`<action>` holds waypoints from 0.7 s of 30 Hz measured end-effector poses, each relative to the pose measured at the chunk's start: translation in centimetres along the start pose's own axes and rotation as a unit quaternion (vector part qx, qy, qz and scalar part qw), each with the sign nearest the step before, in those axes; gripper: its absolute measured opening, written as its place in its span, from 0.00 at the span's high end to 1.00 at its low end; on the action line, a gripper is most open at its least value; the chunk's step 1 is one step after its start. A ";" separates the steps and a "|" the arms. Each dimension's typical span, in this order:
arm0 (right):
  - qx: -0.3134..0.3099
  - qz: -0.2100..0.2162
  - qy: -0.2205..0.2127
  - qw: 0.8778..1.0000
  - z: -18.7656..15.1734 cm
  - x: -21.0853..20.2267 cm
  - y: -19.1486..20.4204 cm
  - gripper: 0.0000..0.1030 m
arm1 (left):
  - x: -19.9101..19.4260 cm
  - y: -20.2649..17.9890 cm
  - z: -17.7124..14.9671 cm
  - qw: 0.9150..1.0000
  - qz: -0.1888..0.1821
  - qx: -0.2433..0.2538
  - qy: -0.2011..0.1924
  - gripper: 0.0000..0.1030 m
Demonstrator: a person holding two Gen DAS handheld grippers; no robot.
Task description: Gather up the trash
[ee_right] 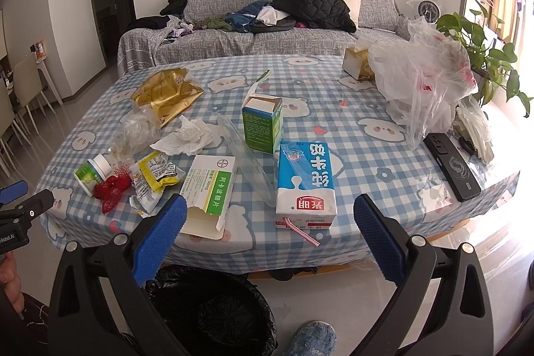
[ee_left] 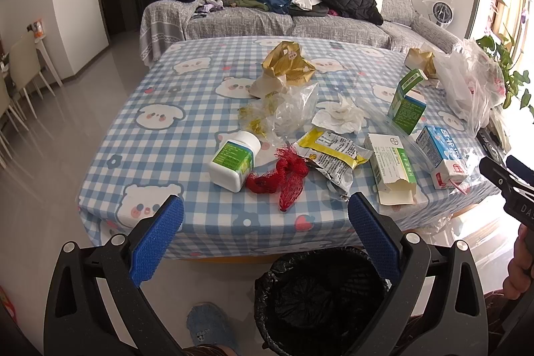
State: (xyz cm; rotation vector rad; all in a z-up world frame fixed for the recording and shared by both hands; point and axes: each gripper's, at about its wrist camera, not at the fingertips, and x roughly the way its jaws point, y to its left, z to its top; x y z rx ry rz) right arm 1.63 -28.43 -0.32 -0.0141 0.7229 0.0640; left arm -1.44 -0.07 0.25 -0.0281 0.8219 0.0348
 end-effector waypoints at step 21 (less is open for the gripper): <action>0.006 -0.007 0.005 1.000 1.2 1.2 -0.5 0.07 | 2.5 1.2 0.7 1.000 0.004 -0.011 0.019 0.07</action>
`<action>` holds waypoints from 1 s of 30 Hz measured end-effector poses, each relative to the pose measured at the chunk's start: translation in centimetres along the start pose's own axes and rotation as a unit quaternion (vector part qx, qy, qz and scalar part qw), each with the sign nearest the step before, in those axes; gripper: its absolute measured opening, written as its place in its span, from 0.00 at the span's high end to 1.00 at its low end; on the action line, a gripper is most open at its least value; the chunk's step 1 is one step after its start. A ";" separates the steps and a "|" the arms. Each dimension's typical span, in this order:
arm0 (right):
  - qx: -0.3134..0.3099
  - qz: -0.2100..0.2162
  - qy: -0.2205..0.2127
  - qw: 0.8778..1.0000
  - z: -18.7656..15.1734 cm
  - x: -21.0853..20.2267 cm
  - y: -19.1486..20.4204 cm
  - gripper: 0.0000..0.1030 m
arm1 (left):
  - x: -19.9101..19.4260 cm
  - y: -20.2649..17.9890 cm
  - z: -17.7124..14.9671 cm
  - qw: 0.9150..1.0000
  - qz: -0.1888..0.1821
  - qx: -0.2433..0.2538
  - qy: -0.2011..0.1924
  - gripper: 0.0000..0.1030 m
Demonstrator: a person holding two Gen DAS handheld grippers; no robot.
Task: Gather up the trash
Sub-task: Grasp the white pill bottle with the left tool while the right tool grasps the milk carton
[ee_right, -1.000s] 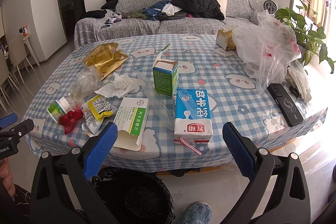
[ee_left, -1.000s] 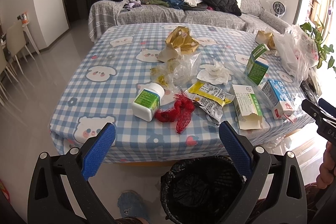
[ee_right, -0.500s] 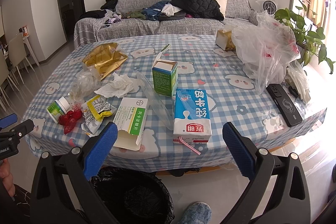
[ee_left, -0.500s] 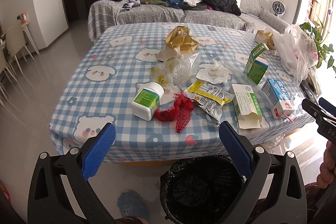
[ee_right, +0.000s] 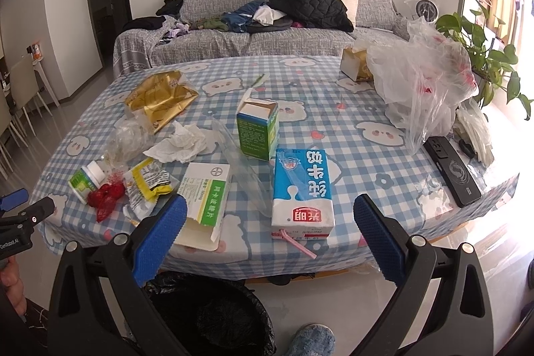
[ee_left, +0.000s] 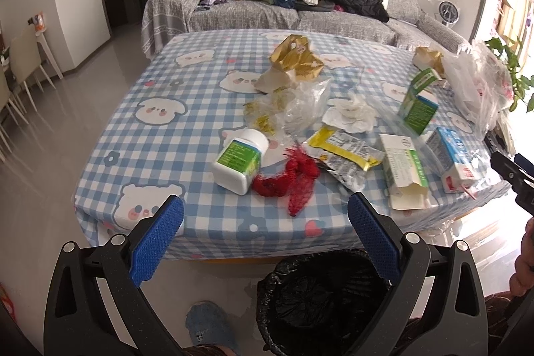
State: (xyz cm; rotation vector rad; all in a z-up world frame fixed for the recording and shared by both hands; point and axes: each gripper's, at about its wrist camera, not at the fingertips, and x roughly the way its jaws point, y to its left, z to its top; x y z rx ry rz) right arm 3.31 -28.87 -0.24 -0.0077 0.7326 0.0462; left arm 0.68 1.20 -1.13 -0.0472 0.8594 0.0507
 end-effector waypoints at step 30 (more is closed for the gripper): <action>0.030 -0.033 0.140 0.989 3.0 12.9 -3.7 0.21 | 12.1 2.3 4.2 0.996 0.031 -0.002 0.078 0.14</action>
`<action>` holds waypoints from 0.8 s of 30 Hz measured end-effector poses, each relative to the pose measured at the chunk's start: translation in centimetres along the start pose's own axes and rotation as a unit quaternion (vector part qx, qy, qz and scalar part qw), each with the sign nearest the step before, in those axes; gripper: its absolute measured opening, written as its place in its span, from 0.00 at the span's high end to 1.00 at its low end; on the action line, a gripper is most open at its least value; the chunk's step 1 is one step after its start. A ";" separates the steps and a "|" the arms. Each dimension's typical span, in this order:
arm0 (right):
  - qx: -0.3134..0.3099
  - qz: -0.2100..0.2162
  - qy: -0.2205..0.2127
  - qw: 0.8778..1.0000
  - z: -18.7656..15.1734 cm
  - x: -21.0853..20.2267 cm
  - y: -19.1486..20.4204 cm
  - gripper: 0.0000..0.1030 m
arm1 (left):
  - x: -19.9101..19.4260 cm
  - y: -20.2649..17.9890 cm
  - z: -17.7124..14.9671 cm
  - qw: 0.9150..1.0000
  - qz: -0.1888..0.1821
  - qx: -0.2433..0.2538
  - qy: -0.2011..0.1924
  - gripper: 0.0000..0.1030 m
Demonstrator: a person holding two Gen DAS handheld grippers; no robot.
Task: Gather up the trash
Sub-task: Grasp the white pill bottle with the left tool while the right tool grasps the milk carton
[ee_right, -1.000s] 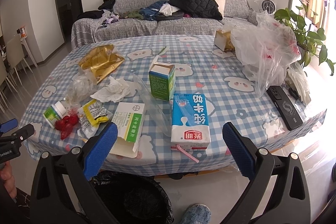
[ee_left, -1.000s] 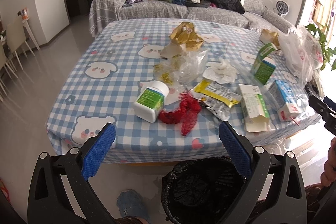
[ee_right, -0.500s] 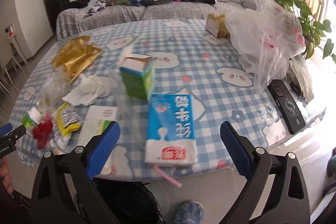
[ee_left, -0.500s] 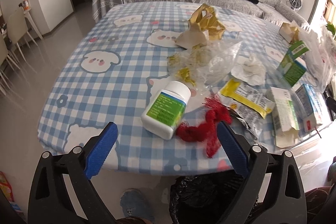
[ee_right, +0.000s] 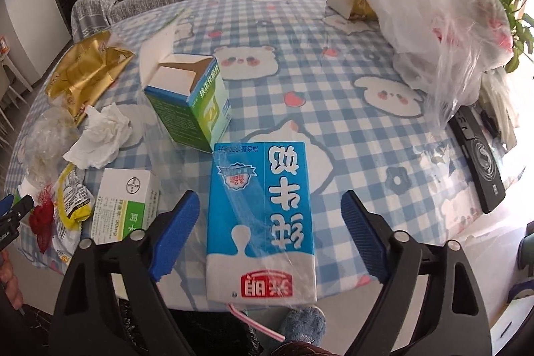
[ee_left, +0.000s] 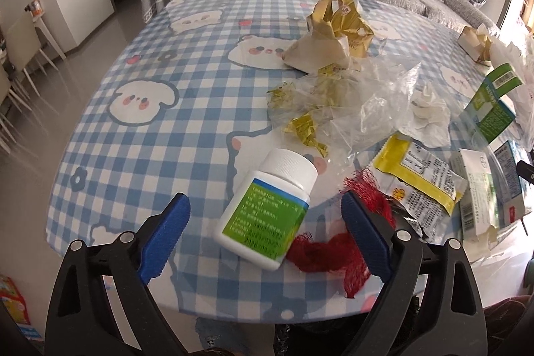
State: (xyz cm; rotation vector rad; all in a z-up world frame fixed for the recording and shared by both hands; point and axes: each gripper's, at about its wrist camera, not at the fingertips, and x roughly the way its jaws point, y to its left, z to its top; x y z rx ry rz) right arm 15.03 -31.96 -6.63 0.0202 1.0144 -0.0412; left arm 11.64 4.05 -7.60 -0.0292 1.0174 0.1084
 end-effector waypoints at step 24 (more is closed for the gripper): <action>0.016 0.001 0.050 0.999 1.5 3.5 0.2 0.41 | 2.7 -0.5 1.3 0.999 -0.003 0.005 0.036 0.57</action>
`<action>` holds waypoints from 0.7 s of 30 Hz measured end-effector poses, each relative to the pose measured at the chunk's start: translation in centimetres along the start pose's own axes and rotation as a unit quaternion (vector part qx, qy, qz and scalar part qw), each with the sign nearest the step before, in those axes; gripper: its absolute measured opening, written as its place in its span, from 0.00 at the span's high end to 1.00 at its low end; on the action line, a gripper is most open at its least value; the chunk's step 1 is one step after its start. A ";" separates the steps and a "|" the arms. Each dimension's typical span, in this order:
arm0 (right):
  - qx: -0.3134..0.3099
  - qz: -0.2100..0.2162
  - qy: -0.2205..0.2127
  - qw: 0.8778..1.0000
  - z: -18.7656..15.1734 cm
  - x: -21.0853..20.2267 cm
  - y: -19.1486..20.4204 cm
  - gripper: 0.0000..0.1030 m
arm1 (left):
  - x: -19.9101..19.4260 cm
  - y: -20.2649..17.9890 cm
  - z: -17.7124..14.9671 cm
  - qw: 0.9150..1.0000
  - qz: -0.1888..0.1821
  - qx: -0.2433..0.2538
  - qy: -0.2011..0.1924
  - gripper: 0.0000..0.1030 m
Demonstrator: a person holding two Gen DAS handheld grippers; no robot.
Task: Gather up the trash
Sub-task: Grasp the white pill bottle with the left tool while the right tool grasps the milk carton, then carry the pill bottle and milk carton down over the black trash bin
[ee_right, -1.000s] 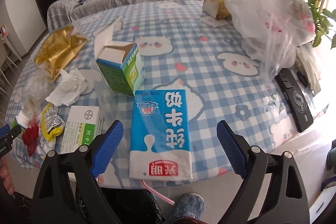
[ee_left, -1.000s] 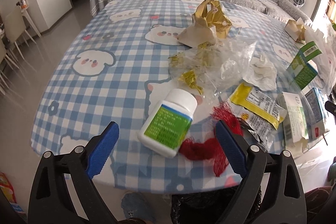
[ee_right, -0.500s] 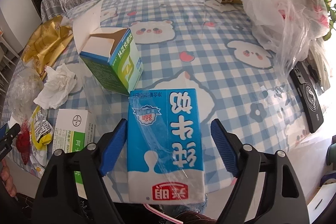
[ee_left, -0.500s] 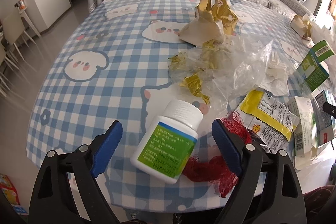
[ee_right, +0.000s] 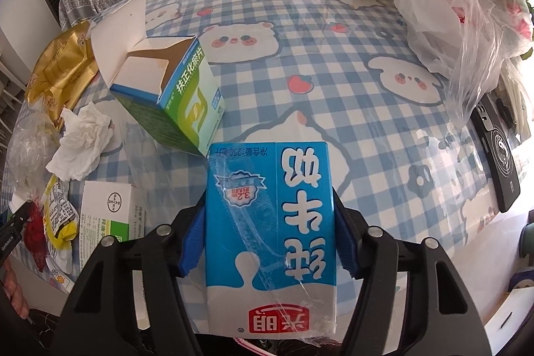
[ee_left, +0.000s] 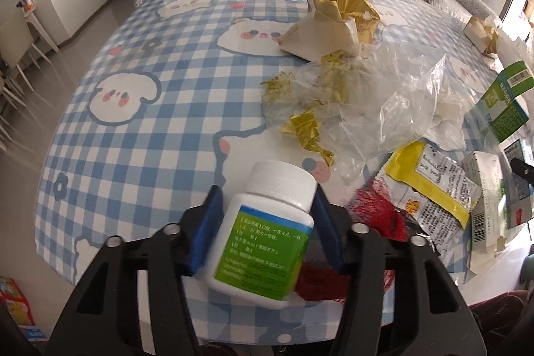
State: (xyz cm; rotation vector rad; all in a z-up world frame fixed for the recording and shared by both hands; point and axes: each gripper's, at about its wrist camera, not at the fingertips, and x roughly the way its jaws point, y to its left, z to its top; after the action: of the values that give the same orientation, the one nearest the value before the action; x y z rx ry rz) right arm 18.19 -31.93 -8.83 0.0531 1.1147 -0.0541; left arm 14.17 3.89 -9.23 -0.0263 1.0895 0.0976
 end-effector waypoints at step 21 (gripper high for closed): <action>0.002 0.010 -0.038 0.999 -3.2 -4.4 -0.7 0.41 | -4.8 0.5 -3.3 0.999 -0.017 -0.007 -0.027 0.60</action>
State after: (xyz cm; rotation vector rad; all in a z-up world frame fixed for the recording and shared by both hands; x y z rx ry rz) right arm 13.36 -32.34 -6.31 0.0651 1.0386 -0.0410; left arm 8.98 3.87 -6.49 -0.0543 1.0338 0.0740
